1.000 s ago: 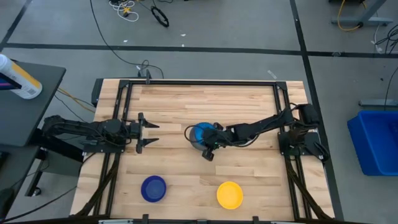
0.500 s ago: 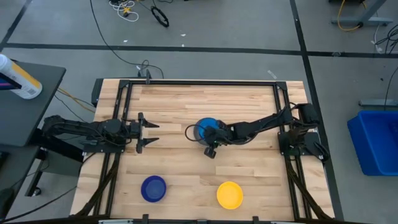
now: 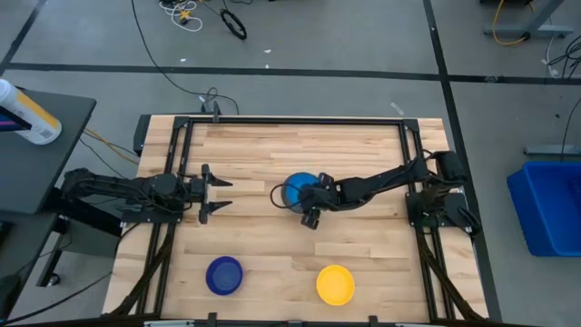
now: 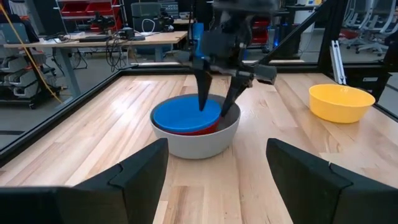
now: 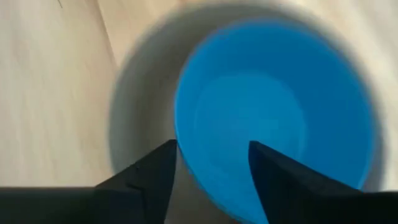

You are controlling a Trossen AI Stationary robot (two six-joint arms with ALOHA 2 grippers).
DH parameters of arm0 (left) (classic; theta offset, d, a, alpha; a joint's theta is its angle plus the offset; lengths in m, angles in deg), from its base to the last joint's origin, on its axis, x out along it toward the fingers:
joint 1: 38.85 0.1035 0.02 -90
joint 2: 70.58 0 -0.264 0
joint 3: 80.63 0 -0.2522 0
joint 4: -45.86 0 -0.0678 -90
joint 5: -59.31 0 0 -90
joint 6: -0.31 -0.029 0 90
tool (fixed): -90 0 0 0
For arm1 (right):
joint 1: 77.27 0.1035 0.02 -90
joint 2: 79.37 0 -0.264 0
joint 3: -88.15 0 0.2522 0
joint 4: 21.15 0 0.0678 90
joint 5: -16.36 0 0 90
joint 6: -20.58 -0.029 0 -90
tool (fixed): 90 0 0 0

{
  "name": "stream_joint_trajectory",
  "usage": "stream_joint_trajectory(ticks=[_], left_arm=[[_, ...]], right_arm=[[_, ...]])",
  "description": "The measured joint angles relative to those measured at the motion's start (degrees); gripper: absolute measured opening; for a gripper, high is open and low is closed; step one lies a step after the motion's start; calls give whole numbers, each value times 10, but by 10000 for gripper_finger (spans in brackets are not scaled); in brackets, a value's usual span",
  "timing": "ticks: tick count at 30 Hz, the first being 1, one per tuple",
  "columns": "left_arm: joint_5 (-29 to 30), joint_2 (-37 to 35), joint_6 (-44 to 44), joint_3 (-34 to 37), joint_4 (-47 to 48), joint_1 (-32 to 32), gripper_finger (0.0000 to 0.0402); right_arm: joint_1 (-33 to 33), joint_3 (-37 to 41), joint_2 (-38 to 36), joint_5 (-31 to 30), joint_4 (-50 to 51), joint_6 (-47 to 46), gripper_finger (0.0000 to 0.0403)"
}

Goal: Nest bowls inside each other
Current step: Stack the blue bowl on top of the red bowl, then stack the yellow bowl on top of the blue bowl

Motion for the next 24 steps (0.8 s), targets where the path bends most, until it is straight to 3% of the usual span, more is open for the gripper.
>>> stream_joint_trajectory(ticks=[7,10,13,19,24], left_arm=[[0,1,1,0,0,0,277],[1,4,1,0,-1,0,277],[1,9,1,0,0,0,277],[9,21,-5,0,-3,0,277],[11,26,-6,0,-3,0,277]], right_arm=[[1,-71,-14,-18,55,38,227],[3,-87,-15,1,84,27,220],[21,-87,-14,39,135,-18,209],[109,-86,-41,44,233,-152,208],[193,-86,-66,44,238,-272,222]])
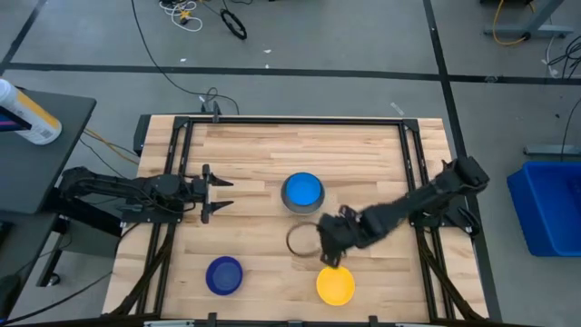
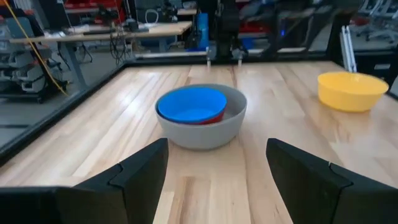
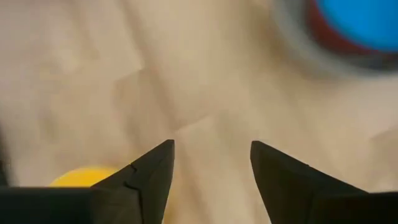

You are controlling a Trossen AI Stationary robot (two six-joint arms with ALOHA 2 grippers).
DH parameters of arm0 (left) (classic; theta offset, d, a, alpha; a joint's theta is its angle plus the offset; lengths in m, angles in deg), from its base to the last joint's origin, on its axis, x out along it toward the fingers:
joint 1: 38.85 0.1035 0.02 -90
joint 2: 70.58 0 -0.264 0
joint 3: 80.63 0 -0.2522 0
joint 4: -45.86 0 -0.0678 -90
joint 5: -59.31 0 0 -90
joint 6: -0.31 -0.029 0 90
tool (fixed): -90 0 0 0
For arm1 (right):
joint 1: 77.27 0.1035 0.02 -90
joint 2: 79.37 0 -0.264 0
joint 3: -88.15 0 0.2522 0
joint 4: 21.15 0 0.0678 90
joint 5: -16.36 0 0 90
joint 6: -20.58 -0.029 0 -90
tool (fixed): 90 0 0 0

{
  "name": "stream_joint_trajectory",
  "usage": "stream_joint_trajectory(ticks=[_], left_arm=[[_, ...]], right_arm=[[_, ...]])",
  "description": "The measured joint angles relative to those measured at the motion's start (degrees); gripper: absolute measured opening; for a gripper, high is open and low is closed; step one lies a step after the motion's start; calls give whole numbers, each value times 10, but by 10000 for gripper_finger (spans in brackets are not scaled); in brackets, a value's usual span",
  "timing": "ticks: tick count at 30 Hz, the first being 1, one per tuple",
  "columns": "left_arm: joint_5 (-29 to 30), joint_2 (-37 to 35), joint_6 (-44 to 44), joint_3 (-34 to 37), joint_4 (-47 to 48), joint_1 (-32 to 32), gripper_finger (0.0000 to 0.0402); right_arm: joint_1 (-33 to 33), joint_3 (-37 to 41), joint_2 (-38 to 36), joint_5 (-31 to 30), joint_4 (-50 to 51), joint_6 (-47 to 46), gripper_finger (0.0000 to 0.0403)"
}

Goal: Nest bowls inside each other
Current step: Stack the yellow bowl on top of the blue bowl

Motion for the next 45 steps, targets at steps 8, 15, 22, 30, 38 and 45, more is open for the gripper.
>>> stream_joint_trajectory(ticks=[8,15,22,30,38,45], left_arm=[[1,2,4,0,-1,0,277],[1,2,7,0,-2,0,277],[1,3,6,0,-2,0,277],[0,3,11,0,-3,0,277],[0,3,11,0,-3,0,277],[0,3,11,0,-2,0,277]], right_arm=[[82,0,18,12,19,-129,226],[119,0,38,31,20,-191,218],[143,0,67,50,8,-223,220],[146,0,92,50,-5,-224,202],[144,0,102,72,-5,-214,183],[144,0,91,61,15,-214,201]])
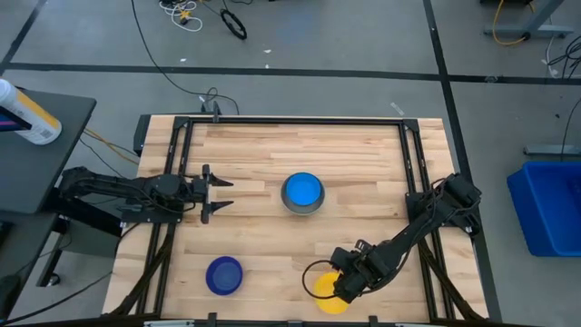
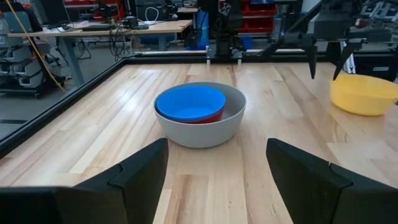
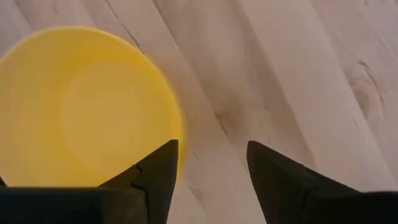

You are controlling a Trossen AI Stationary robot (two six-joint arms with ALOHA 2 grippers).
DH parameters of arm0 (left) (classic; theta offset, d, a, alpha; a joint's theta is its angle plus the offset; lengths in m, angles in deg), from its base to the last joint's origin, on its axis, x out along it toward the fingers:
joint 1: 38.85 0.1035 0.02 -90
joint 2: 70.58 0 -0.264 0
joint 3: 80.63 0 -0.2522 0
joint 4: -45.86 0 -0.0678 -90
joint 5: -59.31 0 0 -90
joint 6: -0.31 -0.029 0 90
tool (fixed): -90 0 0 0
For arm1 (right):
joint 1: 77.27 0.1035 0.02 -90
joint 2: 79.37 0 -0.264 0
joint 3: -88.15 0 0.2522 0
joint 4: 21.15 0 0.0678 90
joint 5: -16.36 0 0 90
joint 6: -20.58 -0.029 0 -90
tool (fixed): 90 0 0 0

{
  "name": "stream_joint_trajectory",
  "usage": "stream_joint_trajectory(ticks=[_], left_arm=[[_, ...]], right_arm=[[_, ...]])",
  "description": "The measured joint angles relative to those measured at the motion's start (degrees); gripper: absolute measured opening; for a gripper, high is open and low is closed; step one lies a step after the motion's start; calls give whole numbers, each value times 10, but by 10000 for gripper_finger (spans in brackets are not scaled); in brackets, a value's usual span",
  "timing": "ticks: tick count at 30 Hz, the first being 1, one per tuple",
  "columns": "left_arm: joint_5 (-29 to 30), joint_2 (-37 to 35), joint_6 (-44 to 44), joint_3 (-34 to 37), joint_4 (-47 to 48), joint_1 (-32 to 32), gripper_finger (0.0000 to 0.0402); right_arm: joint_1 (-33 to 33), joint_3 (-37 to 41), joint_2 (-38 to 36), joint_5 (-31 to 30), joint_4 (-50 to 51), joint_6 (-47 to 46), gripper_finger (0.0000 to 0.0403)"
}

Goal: Nest bowls inside each other
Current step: Stack the yellow bowl on top of the blue bowl

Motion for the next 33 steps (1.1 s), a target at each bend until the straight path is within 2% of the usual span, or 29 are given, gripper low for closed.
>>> stream_joint_trajectory(ticks=[6,13,19,33], left_arm=[[0,0,-1,0,0,0,277],[0,0,-2,0,1,0,277],[0,0,-2,0,1,0,277],[0,0,-2,0,2,0,277]], right_arm=[[0,0,0,5,2,0,212],[0,0,1,15,-10,0,192],[0,0,1,25,-58,17,168],[0,0,5,28,-51,15,156]])
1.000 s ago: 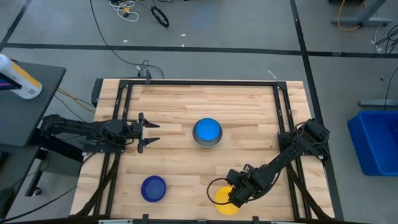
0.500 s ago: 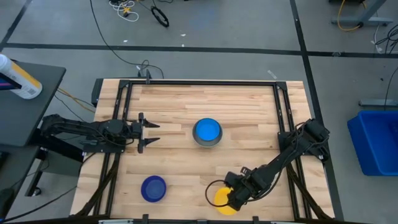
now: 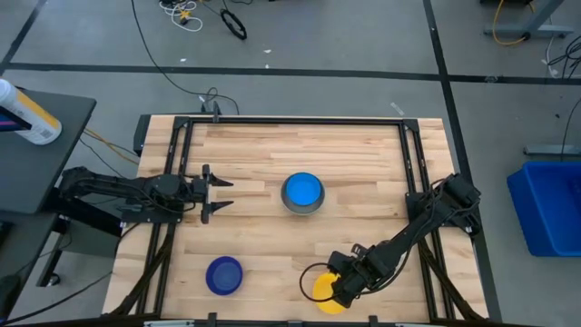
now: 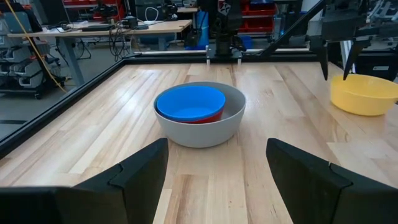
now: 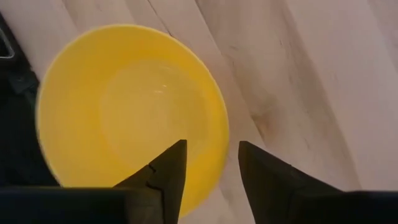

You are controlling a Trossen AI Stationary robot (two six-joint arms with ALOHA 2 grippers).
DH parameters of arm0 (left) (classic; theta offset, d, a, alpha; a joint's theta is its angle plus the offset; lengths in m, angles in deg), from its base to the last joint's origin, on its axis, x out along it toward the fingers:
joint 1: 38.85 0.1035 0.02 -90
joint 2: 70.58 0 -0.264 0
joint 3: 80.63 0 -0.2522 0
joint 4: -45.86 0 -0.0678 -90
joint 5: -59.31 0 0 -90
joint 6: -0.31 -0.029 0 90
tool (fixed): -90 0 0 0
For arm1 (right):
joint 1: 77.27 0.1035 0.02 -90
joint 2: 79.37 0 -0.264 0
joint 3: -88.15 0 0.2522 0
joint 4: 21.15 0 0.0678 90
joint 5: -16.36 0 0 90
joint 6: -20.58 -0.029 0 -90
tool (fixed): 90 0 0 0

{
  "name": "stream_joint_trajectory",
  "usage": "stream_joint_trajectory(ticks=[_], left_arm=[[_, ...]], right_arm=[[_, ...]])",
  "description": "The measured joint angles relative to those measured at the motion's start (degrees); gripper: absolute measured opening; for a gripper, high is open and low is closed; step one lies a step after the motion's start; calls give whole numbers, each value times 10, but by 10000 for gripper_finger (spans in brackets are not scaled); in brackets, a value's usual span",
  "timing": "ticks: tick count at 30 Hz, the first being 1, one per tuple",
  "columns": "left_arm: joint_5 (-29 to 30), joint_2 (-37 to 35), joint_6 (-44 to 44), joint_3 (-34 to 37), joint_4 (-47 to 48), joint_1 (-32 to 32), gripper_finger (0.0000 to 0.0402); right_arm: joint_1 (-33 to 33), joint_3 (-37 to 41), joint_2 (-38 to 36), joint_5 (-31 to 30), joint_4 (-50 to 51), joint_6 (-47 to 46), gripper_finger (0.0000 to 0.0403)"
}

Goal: Nest bowls inside each other
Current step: Stack the yellow bowl on top of the blue bowl

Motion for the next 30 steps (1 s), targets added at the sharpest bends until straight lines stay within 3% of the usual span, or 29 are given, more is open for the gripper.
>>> stream_joint_trajectory(ticks=[7,10,11,13,25,30], left_arm=[[0,0,0,0,0,0,277],[0,0,0,0,1,0,277],[0,0,0,0,1,0,277],[0,0,0,0,1,0,277],[4,0,0,0,1,0,277],[4,0,2,0,1,0,277]], right_arm=[[0,0,34,19,-17,14,122],[0,0,42,9,-29,15,58],[0,0,42,-5,-34,22,30],[0,0,42,-42,-45,37,11],[-82,0,25,-347,-45,180,3],[-144,1,20,-378,-55,268,2]])
